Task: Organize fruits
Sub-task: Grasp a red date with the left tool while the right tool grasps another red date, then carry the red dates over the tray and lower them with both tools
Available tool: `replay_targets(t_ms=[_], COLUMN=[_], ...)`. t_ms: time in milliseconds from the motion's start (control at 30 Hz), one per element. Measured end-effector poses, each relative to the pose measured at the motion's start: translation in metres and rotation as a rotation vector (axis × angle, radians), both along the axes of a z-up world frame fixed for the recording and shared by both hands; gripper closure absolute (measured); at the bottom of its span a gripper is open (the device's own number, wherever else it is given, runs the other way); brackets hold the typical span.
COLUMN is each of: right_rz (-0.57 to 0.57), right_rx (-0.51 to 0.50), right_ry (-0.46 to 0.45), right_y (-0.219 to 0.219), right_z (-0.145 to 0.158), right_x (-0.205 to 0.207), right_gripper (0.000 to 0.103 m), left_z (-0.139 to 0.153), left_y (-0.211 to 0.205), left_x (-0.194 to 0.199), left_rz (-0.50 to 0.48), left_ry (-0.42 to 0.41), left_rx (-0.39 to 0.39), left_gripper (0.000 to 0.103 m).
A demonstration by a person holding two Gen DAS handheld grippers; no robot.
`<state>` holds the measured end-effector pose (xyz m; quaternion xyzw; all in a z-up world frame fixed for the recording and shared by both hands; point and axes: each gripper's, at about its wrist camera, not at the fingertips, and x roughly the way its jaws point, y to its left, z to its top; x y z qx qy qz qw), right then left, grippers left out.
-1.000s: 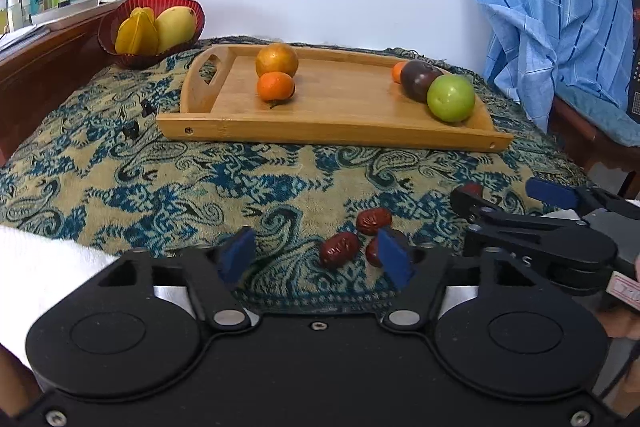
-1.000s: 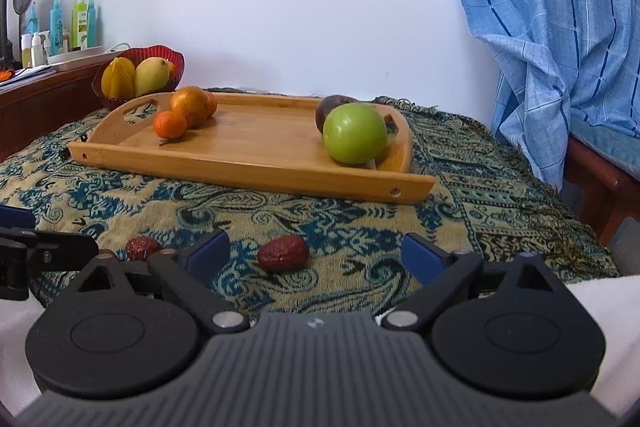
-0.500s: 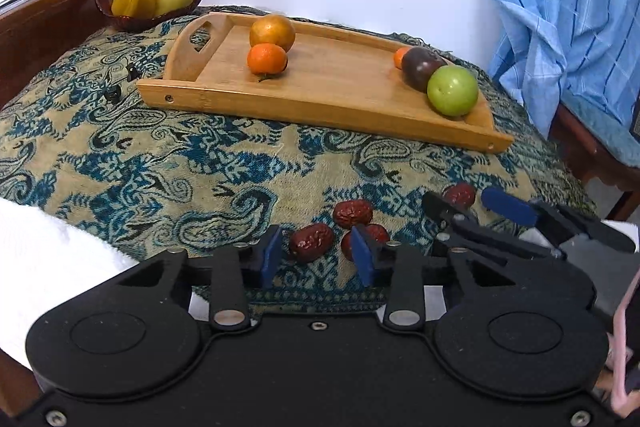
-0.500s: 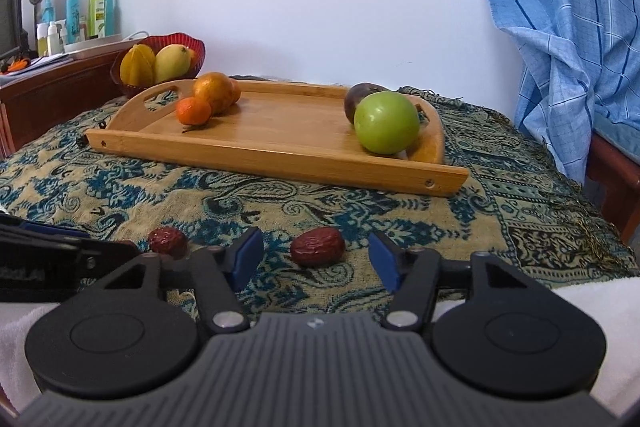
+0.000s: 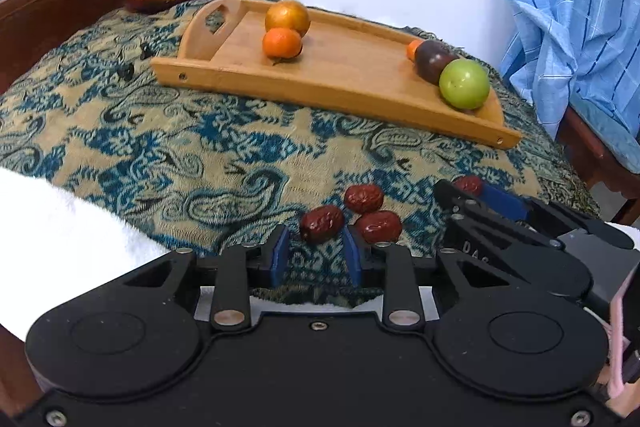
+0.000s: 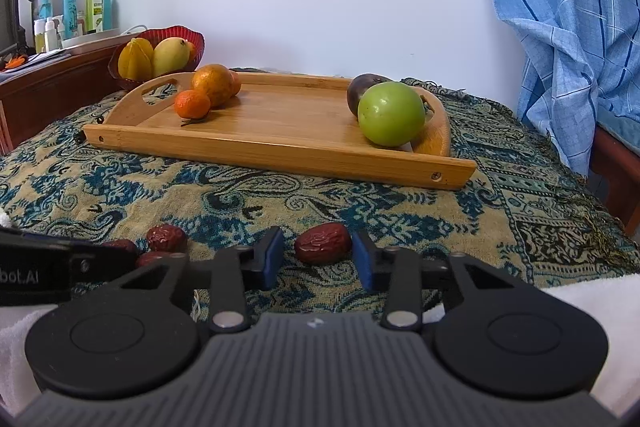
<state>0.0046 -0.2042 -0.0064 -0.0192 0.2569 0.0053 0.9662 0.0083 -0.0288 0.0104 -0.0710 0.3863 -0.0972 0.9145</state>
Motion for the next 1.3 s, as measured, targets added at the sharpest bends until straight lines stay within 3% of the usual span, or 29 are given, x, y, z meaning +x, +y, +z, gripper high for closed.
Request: replay_targets(t_ms=[200,367,767,1300], right_rz=[0.004,0.003,-0.033,0.016], right_rx=[-0.016,-0.022,0.042,0.063], right_ry=[-0.003,-0.002,0.005,-0.049], right_y=[0.002,0.002,-0.008,-0.002], right_z=[0.0,0.0,0.006,0.04], right_x=[-0.001,-0.001,-0.001,0.013], right_gripper=[0.065,0.067,0.068,0.068], left_z=[0.0,-0.003,0.007,0.029], left_y=[-0.002,-0.011,-0.013,0.006], left_x=[0.009,0.009,0.012,0.034], left_rz=[0.0,-0.017,-0.057,-0.071], left_ry=[-0.005,-0.028,-0.113,-0.153], left_rx=[-0.024,0.027,0.059,0.053], left_gripper=[0.075,0.079,0.079,0.079])
